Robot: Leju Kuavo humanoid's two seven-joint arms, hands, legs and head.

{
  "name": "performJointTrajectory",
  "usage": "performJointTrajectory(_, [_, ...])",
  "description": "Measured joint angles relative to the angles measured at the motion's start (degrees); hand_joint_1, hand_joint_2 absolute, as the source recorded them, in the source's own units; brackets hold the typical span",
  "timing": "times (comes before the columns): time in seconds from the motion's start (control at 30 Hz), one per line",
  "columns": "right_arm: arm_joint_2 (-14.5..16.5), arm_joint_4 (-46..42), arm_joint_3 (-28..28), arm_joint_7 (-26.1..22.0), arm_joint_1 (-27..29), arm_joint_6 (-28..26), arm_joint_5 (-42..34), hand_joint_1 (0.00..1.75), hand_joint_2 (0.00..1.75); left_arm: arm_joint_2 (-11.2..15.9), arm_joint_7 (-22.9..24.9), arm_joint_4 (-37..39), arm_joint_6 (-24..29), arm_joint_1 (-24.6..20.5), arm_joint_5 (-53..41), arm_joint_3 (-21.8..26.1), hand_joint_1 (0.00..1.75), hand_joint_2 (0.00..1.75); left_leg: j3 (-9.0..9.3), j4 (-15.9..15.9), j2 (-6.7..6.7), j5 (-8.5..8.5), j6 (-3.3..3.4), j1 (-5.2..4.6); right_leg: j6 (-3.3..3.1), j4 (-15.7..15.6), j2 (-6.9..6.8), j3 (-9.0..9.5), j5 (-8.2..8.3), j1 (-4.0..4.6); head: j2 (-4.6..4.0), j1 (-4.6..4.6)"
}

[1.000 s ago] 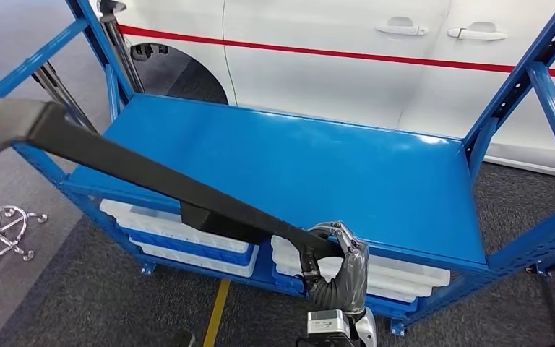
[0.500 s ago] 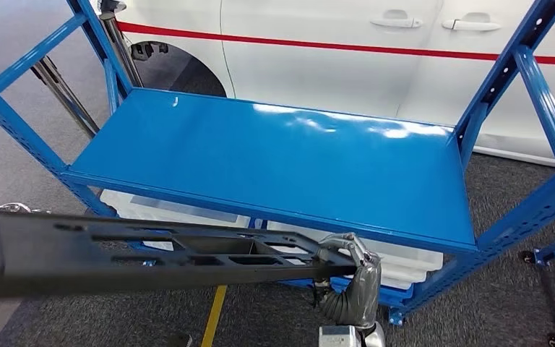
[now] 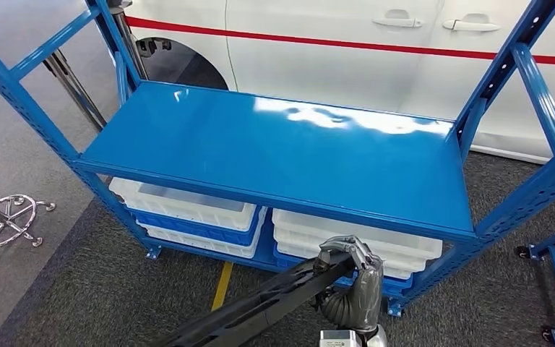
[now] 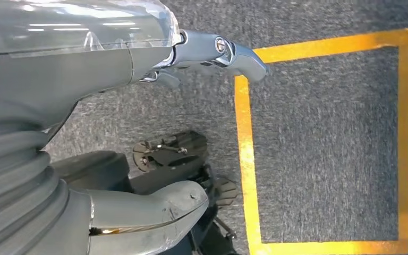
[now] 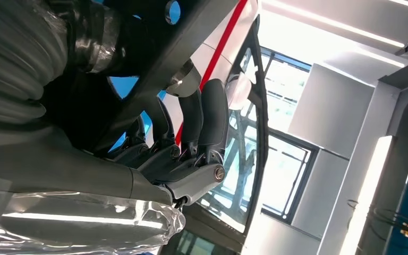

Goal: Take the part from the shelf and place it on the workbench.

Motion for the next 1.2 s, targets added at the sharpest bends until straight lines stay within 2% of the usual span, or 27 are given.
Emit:
performJointTrajectory(0.03, [-0.07, -0.11, -0.13, 0.02, 0.19, -0.10, 0.00, 1.75, 1.75, -0.17, -0.04, 0.00, -0.09, 0.00, -0.16, 0.01, 0.00, 1.75, -0.19, -0.58, 0.08, 0.81, 0.21, 0.17, 0.17, 1.93, 0.06, -0.79, -1.71, 0.05, -0.01, 0.01])
performJointTrajectory(0.1, [-0.25, -0.28, -0.38, 0.05, 0.72, -0.32, 0.06, 1.75, 1.75, -0.52, -0.14, 0.00, -0.32, -0.02, -0.57, 0.01, 0.00, 1.75, -1.13, -0.67, 0.16, 1.69, 0.48, 0.19, 0.36, 8.68, 0.12, -3.22, -6.54, -0.01, -0.01, 0.02])
performJointTrajectory(0.13, [-0.33, -0.36, -0.52, 0.05, 1.05, -0.40, 0.14, 1.75, 1.75, -0.66, -0.14, 0.00, -0.40, 0.00, -0.71, 0.01, 0.00, 1.75, -1.73, -0.44, 0.18, 1.94, 0.41, 0.16, 0.48, 11.90, 0.13, -4.17, -8.27, -0.02, -0.01, 0.01])
performJointTrajectory(0.17, [-0.43, -0.45, -0.64, 0.06, 1.35, -0.46, 0.22, 1.75, 1.75, -0.78, -0.12, 0.00, -0.46, 0.02, -0.81, 0.01, 0.00, 1.75, -2.34, -0.11, 0.19, 2.13, 0.33, 0.15, 0.59, 13.55, 0.12, -4.32, -8.96, -0.03, -0.01, 0.01])
performJointTrajectory(0.2, [-0.51, -0.53, -0.74, 0.07, 1.59, -0.50, 0.30, 1.75, 1.75, -0.86, -0.10, 0.00, -0.50, 0.03, -0.86, 0.01, 0.00, 1.75, -2.93, 0.32, 0.20, 2.26, 0.25, 0.18, 0.68, 13.14, 0.10, -3.43, -8.63, -0.07, -0.01, 0.01])
performJointTrajectory(0.3, [-0.63, -0.89, -0.86, 0.08, 1.83, -0.49, 0.56, 1.75, 1.75, -1.13, -0.09, 0.00, -0.58, -0.07, -0.92, -0.01, 0.00, 1.75, -4.52, 2.22, 0.16, 2.23, -0.31, 0.21, 0.63, 3.24, 0.05, 2.99, -5.21, -0.19, -0.01, 0.01])
performJointTrajectory(0.33, [-0.64, -1.09, -0.88, 0.08, 1.85, -0.43, 0.89, 1.75, 1.75, -1.18, -0.10, 0.00, -0.58, -0.13, -0.98, -0.01, 0.00, 1.75, -4.93, 2.81, 0.12, 2.19, -0.61, 0.11, 0.34, 1.04, 0.11, 4.21, -4.60, -0.14, -0.01, 0.00])
performJointTrajectory(0.4, [-0.66, -1.39, -0.96, 0.28, 1.71, -0.06, 1.98, 1.75, 1.75, -1.18, -0.09, 0.00, -0.67, -0.29, -1.24, -0.04, 0.00, 1.75, -5.35, 3.39, 0.05, 2.30, -1.30, -0.03, -0.44, 0.46, 0.28, 4.28, -4.19, 0.14, 0.01, -0.01])
performJointTrajectory(0.47, [-0.66, -1.52, -1.03, 1.11, 1.11, 0.55, 3.33, 1.75, 1.75, -1.17, -0.03, 0.00, -0.86, -0.48, -1.57, -0.08, 0.00, 1.75, -5.65, 3.63, 0.00, 2.45, -1.87, 0.13, -1.36, 0.42, 0.28, 3.88, -3.61, 0.05, 0.00, 0.01])
performJointTrajectory(0.5, [-0.66, -1.53, -1.03, 1.83, 0.65, 0.96, 3.89, 1.75, 1.75, -1.17, 0.01, 0.00, -0.95, -0.58, -1.68, -0.10, 0.00, 1.75, -6.04, 4.30, -0.04, 1.80, -2.22, 0.21, -1.81, 0.35, 0.23, 3.58, -3.24, -0.05, -0.01, -0.01])
performJointTrajectory(0.53, [-0.66, -1.53, -1.02, 2.62, 0.10, 1.36, 4.36, 1.75, 1.75, -1.17, 0.04, 0.00, -1.01, -0.68, -1.80, -0.11, 0.00, 1.75, -6.78, 5.95, -0.09, 0.39, -2.56, 0.30, -2.18, 0.29, 0.17, 3.18, -2.84, -0.18, -0.01, -0.01])
performJointTrajectory(0.57, [-0.66, -1.51, -0.97, 3.42, -0.51, 1.79, 4.80, 1.75, 1.75, -1.17, 0.09, 0.00, -1.07, -0.80, -1.93, -0.14, 0.00, 1.75, -7.93, 8.82, -0.13, -1.78, -2.92, 0.43, -2.41, 0.28, 0.11, 2.69, -2.46, -0.20, -0.01, -0.03])
performJointTrajectory(0.63, [-0.68, -1.40, -0.84, 4.51, -1.86, 2.36, 5.44, 1.75, 1.75, -1.17, 0.24, 0.00, -1.28, -1.01, -2.35, -0.24, 0.00, 1.75, -10.50, 16.15, -0.13, -6.15, -3.44, 0.63, -2.53, 0.31, 0.11, 1.60, -1.70, -0.11, 0.00, -0.04])
performJointTrajectory(0.67, [-0.70, -1.34, -0.75, 4.83, -2.59, 2.46, 5.84, 1.75, 1.75, -1.17, 0.40, 0.00, -1.44, -1.07, -2.60, -0.30, 0.00, 1.75, -11.07, 18.57, -0.13, -7.22, -3.49, 0.68, -2.51, 0.33, 0.10, 1.08, -1.32, -0.03, 0.00, -0.04])
performJointTrajectory(0.7, [-0.73, -1.30, -0.67, 5.09, -3.38, 2.48, 6.24, 1.75, 1.75, -1.17, 0.60, 0.00, -1.64, -1.11, -2.91, -0.38, 0.00, 1.75, -10.56, 18.84, -0.15, -7.18, -3.39, 0.69, -2.47, 0.34, 0.11, 0.63, -0.95, 0.03, -0.01, -0.04])
performJointTrajectory(0.73, [-0.76, -1.29, -0.54, 5.48, -4.33, 2.50, 6.82, 1.75, 1.75, -1.18, 0.84, 0.00, -1.86, -1.16, -3.31, -0.45, 0.00, 1.75, -8.87, 16.74, -0.16, -6.19, -3.13, 0.65, -2.44, 0.35, 0.14, 0.24, -0.59, 0.11, -0.01, -0.04])
performJointTrajectory(0.8, [-0.79, -1.29, -0.13, 6.85, -7.00, 2.72, 8.23, 1.75, 1.75, -1.16, 1.37, -0.01, -2.27, -1.51, -4.07, -0.69, 0.00, 1.75, -3.49, 8.35, -0.16, -3.50, -2.19, 0.39, -2.27, 0.26, 0.22, -0.30, 0.18, 0.25, -0.01, -0.02])
performJointTrajectory(0.83, [-0.80, -1.28, 0.09, 7.67, -8.50, 2.90, 8.87, 1.75, 1.75, -1.15, 1.58, -0.01, -2.43, -1.80, -4.39, -0.83, 0.00, 1.75, -1.52, 4.78, -0.11, -2.58, -1.63, 0.16, -2.04, 0.13, 0.23, -0.43, 0.55, 0.21, -0.01, -0.03])
performJointTrajectory(0.87, [-0.80, -1.28, 0.30, 8.34, -9.88, 3.11, 9.32, 1.75, 1.75, -1.15, 1.75, -0.02, -2.55, -2.08, -4.59, -0.99, 0.00, 1.75, -0.43, 2.57, -0.09, -2.08, -1.13, -0.11, -1.72, -0.03, 0.18, -0.49, 0.90, 0.09, -0.01, -0.05])
performJointTrajectory(0.93, [-0.81, -1.22, 0.63, 9.08, -11.80, 3.38, 9.66, 1.75, 1.75, -1.15, 1.91, -0.02, -2.72, -2.39, -4.80, -1.33, 0.00, 1.75, -0.45, 1.52, -0.08, -1.46, -0.26, -0.54, -0.88, -0.65, 0.03, -0.35, 1.63, -0.21, -0.01, -0.09])
performJointTrajectory(1.0, [-0.89, -1.04, 0.99, 9.91, -13.53, 3.85, 9.96, 1.75, 1.75, -1.21, 2.10, -0.02, -2.98, -2.44, -5.23, -1.71, 0.00, 1.75, -0.27, 0.03, -0.08, 0.19, 0.33, -0.29, -0.30, -0.80, 0.00, -0.47, 1.72, -0.16, -0.01, -0.07])
performJointTrajectory(1.03, [-0.96, -0.81, 1.18, 10.69, -14.82, 4.39, 10.16, 1.75, 1.75, -1.23, 2.24, -0.02, -3.19, -2.55, -5.56, -1.88, 0.00, 1.75, -0.37, -0.75, 0.02, 1.18, 0.53, -0.11, -0.15, 0.15, 0.04, -1.00, 0.69, -0.08, 0.00, -0.05])
performJointTrajectory(1.07, [-1.02, -0.38, 1.42, 11.83, -16.53, 5.14, 10.34, 1.75, 1.75, -1.27, 2.45, -0.02, -3.46, -2.78, -5.93, -2.07, 0.00, 1.75, -0.66, -1.28, 0.17, 2.08, 0.54, 0.08, -0.06, 2.42, 0.07, -2.02, -1.20, -0.04, 0.00, -0.04])
performJointTrajectory(1.13, [-1.07, 0.92, 1.82, 14.19, -20.44, 6.62, 10.51, 1.75, 1.75, -1.33, 2.92, -0.02, -3.96, -3.40, -6.44, -2.48, 0.00, 1.75, -2.08, -1.13, 0.44, 3.07, 0.49, 0.04, 0.22, 9.65, 0.11, -4.73, -5.91, -0.10, 0.00, -0.03])
performJointTrajectory(1.17, [-1.07, 1.63, 1.94, 15.07, -22.15, 7.13, 10.54, 1.75, 1.75, -1.39, 3.13, -0.02, -4.11, -3.63, -6.65, -2.71, 0.00, 1.75, -2.83, -0.87, 0.49, 3.41, 0.38, 0.06, 0.41, 12.72, 0.10, -5.57, -7.37, -0.13, -0.01, -0.03])
performJointTrajectory(1.2, [-1.07, 2.26, 2.02, 15.61, -23.51, 7.42, 10.59, 1.75, 1.75, -1.46, 3.28, -0.02, -4.18, -3.75, -6.76, -2.93, 0.00, 1.75, -3.54, -0.53, 0.50, 3.69, 0.25, 0.11, 0.57, 13.95, 0.09, -5.44, -7.78, -0.18, -0.01, -0.03])
